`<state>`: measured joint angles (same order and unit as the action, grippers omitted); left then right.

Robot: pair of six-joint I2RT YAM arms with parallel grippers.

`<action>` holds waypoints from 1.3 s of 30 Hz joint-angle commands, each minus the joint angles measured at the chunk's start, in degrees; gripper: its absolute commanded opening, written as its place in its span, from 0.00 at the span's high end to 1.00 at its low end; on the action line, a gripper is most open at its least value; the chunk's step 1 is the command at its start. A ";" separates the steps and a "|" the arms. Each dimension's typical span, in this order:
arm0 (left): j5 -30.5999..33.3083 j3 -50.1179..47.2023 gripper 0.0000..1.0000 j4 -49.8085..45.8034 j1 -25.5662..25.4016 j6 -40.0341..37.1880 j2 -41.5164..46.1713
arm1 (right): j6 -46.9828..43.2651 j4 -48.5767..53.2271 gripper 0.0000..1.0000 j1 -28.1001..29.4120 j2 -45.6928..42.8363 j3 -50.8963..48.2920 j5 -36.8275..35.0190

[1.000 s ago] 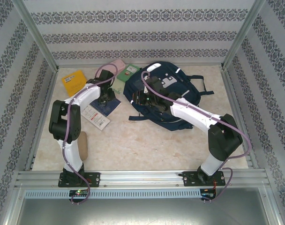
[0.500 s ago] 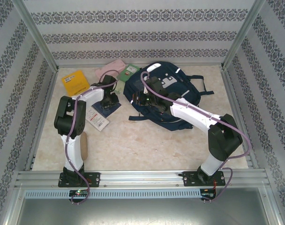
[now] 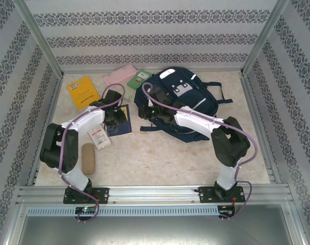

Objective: Pack books, pencil case, and school supplies into a backpack

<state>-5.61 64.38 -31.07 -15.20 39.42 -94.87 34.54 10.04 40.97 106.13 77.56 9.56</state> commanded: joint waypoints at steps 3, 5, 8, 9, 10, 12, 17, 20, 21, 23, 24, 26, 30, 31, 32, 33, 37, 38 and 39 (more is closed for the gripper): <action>-2.06 -3.08 0.56 0.61 5.70 -3.89 1.05 | -0.04 -0.26 0.69 3.03 6.41 6.52 1.70; -3.53 -3.80 0.54 1.92 6.48 -4.35 -0.20 | 0.22 0.15 0.69 3.63 9.31 8.69 1.58; -3.53 -4.23 0.53 3.25 7.48 -4.44 -1.99 | 1.33 0.83 0.70 3.77 13.27 11.43 1.39; -3.57 -4.36 0.53 3.55 8.00 -4.45 -2.60 | 1.26 1.20 0.69 3.83 14.51 12.35 1.35; -3.54 -4.46 0.52 3.71 8.46 -4.44 -2.99 | 1.21 1.42 0.69 3.98 15.46 13.02 1.41; -3.79 -4.78 0.46 4.40 9.41 -4.77 -3.68 | 1.14 2.04 0.69 4.07 17.66 14.50 1.86; -4.52 -4.79 0.44 5.00 10.58 -5.91 -5.15 | 0.81 3.54 0.67 4.58 20.88 16.30 1.25; -5.60 -4.78 0.44 5.25 10.72 -6.28 -6.22 | 0.79 4.59 0.67 4.69 22.05 16.52 0.30; -5.69 -4.96 0.44 5.32 10.73 -6.28 -6.45 | 0.83 4.93 0.67 4.70 22.44 16.57 0.20; -5.50 -5.38 0.44 5.57 10.72 -6.33 -6.64 | 0.72 5.03 0.67 4.70 23.17 16.68 0.52; -5.41 -5.57 0.44 5.52 10.72 -6.29 -6.64 | 0.70 5.28 0.68 4.65 23.63 16.91 0.69; -5.34 -5.84 0.44 5.42 10.72 -6.46 -6.90 | 0.36 5.41 0.68 4.84 24.41 17.23 1.07; -8.03 -6.30 0.45 6.61 10.81 -6.70 -7.44 | -0.03 6.42 0.71 5.45 25.92 18.50 1.88; -9.22 -6.52 0.45 7.23 10.81 -6.56 -7.52 | 0.02 6.38 0.71 5.56 26.10 18.55 2.10; -10.92 -6.70 0.45 7.87 10.81 -6.55 -7.52 | 0.04 6.32 0.74 5.76 26.29 18.61 2.46; -13.19 -7.05 0.46 8.84 10.81 -6.47 -7.32 | 0.11 6.17 0.78 5.80 26.48 18.72 3.15; -22.30 -9.44 0.47 14.01 10.79 -5.06 -4.74 | 0.74 5.46 0.84 5.97 26.44 18.44 4.40; -24.84 -9.96 0.48 15.53 10.81 -4.40 -3.81 | 0.83 5.41 0.84 5.96 26.26 18.18 4.41; -27.87 -10.64 0.48 17.63 10.81 -3.54 -2.89 | 0.79 5.33 0.84 5.98 26.17 18.09 4.36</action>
<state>-16.84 56.05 -22.33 -2.81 34.15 -98.67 35.18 15.05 45.52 130.45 95.31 10.85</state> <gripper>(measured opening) 0.524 0.163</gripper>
